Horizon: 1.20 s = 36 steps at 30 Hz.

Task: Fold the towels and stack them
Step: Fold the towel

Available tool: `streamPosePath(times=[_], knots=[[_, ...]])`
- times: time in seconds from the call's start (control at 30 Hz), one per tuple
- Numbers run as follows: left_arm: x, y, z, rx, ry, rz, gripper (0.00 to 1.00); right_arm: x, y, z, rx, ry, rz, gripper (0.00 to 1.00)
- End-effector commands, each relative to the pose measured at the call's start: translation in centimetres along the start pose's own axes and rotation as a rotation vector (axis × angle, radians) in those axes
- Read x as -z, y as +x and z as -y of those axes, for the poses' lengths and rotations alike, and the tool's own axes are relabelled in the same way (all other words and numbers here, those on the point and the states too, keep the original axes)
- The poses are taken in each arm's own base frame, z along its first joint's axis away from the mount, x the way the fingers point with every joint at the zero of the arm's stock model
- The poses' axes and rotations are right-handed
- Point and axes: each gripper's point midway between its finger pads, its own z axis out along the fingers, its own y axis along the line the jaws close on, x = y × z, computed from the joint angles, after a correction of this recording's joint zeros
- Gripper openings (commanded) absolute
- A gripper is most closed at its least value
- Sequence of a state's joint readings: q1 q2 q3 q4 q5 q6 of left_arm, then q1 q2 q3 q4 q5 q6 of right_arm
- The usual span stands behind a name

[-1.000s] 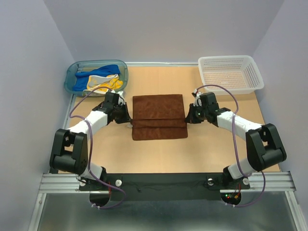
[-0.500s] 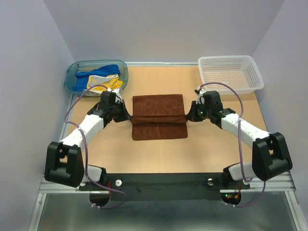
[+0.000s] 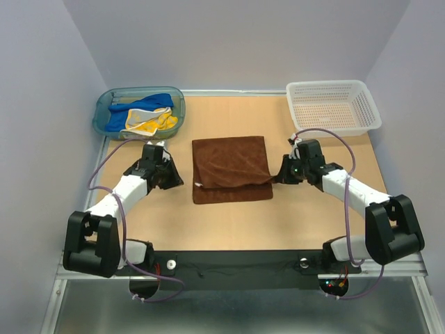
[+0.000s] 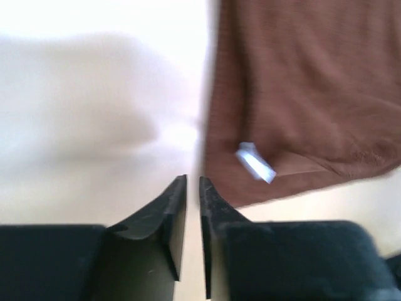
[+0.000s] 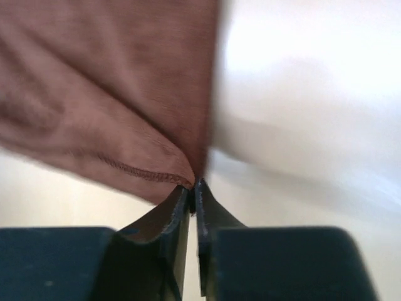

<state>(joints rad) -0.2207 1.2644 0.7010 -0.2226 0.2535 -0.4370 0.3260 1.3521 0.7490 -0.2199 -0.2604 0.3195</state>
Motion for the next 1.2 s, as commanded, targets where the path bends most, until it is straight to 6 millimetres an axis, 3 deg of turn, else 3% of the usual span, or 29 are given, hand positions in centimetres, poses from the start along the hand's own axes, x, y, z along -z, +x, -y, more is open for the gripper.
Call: streamPosePath(times=[0.0, 0.13, 0.23, 0.33, 0.53, 0.7, 0.73, 0.93, 0.97, 1.0, 1.07, 1.17], knots=[[0.5, 0.1, -3.6, 0.045, -0.136, 0.039, 0.29, 0.4, 1.3, 3.9, -0.091, 0.145, -0.016, 0.16], [0.8, 0.9, -3.1, 0.061, -0.096, 0.029, 0.49, 0.9, 2.1, 2.8, -0.101, 0.084, -0.026, 0.41], [1.7, 0.6, -2.0, 0.076, -0.043, 0.053, 0.60, 1.9, 1.9, 0.6, -0.097, -0.022, -0.022, 0.60], [2.7, -0.3, -0.5, 0.094, 0.010, 0.092, 0.68, 3.1, 1.0, -1.1, -0.082, -0.098, 0.007, 0.71], [3.4, -1.4, 1.0, 0.130, 0.060, 0.141, 0.70, 3.5, -1.4, -0.4, -0.035, -0.028, 0.070, 0.73], [2.6, -2.8, 1.7, 0.144, 0.074, 0.166, 0.60, 1.8, -3.4, -0.6, -0.012, -0.037, 0.050, 0.70], [2.0, -3.1, 1.8, 0.150, 0.068, 0.160, 0.57, 1.8, -4.8, -1.1, 0.001, -0.046, 0.068, 0.69], [-0.7, -4.9, 3.5, 0.149, 0.087, 0.150, 0.52, -2.0, -8.4, -1.5, -0.027, -0.074, 0.093, 0.53], [-1.0, -5.4, 3.7, 0.144, 0.084, 0.164, 0.52, -2.4, -9.9, -2.0, -0.018, -0.094, 0.124, 0.51], [-1.9, -5.2, 3.8, 0.141, 0.075, 0.145, 0.52, -3.9, -9.5, -1.5, -0.037, -0.086, 0.096, 0.49], [-2.6, -6.2, 4.2, 0.137, 0.069, 0.159, 0.52, -5.0, -11.3, -1.9, -0.031, -0.097, 0.123, 0.48], [-4.2, -6.2, 3.8, 0.145, 0.043, 0.127, 0.47, -7.6, -11.8, -1.3, -0.039, -0.088, 0.109, 0.42]])
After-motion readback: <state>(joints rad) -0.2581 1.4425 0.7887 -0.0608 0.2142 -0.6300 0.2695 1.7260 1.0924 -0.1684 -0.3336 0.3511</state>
